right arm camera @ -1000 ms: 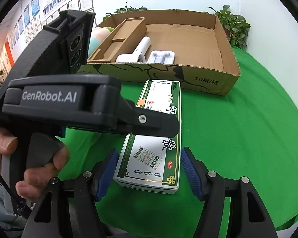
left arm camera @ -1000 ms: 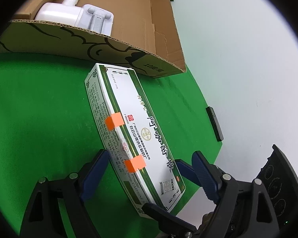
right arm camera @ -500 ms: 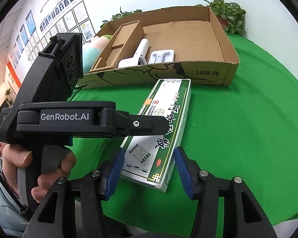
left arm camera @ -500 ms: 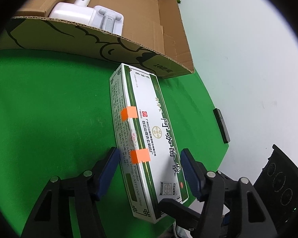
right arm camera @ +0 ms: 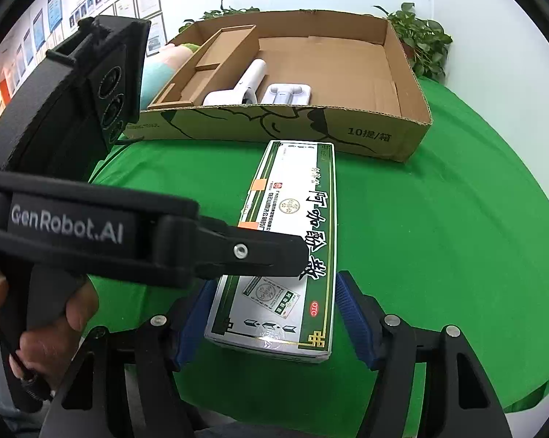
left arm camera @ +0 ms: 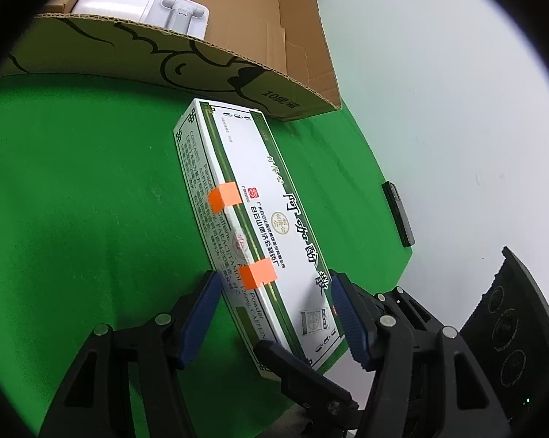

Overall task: Organize objects
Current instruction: 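Lift the medicine box and carry it over the box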

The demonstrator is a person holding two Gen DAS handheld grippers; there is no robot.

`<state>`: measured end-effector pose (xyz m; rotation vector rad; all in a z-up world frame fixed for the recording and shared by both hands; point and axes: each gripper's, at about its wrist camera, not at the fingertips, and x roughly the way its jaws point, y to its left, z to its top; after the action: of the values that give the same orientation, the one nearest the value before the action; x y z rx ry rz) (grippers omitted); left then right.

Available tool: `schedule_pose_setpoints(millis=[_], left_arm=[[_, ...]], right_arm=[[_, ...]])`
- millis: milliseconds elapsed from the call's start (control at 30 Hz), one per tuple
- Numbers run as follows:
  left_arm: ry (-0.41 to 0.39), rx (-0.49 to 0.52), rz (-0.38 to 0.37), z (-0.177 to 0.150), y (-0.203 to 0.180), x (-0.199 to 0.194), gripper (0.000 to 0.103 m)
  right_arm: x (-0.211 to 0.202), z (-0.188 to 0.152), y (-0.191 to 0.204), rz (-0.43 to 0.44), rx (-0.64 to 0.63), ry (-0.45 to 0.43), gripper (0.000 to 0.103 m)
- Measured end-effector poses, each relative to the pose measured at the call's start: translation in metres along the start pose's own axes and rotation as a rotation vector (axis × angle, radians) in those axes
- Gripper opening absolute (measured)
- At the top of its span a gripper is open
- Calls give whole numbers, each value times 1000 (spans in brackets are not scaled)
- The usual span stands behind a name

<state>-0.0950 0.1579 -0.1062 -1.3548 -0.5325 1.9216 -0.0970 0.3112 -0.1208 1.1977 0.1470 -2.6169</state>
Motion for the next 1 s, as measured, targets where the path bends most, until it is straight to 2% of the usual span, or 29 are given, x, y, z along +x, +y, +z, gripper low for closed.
schedule_pose_setpoints(millis=[100, 267, 400, 500, 667, 867, 1000], left_arm=[[-3, 2, 6, 4, 5, -2, 61], [-23, -17, 8, 3, 9, -3, 61], [-32, -12, 19, 2, 9, -3, 61], [-37, 14, 53, 7, 6, -5, 57], [-75, 62, 52, 5, -4, -17, 49], [-179, 170, 83, 19, -31, -52, 45], [-280, 265, 127, 26, -53, -83, 43]], right_arm=[[-1, -1, -3, 14, 23, -3, 63], [-4, -3, -28, 147, 165, 1, 62], [-4, -4, -30, 236, 213, 6, 62], [-7, -4, -25, 230, 198, -3, 62], [-10, 0, -21, 217, 184, -20, 62], [-28, 25, -11, 195, 139, -130, 61], [-42, 47, -3, 188, 98, -207, 60]])
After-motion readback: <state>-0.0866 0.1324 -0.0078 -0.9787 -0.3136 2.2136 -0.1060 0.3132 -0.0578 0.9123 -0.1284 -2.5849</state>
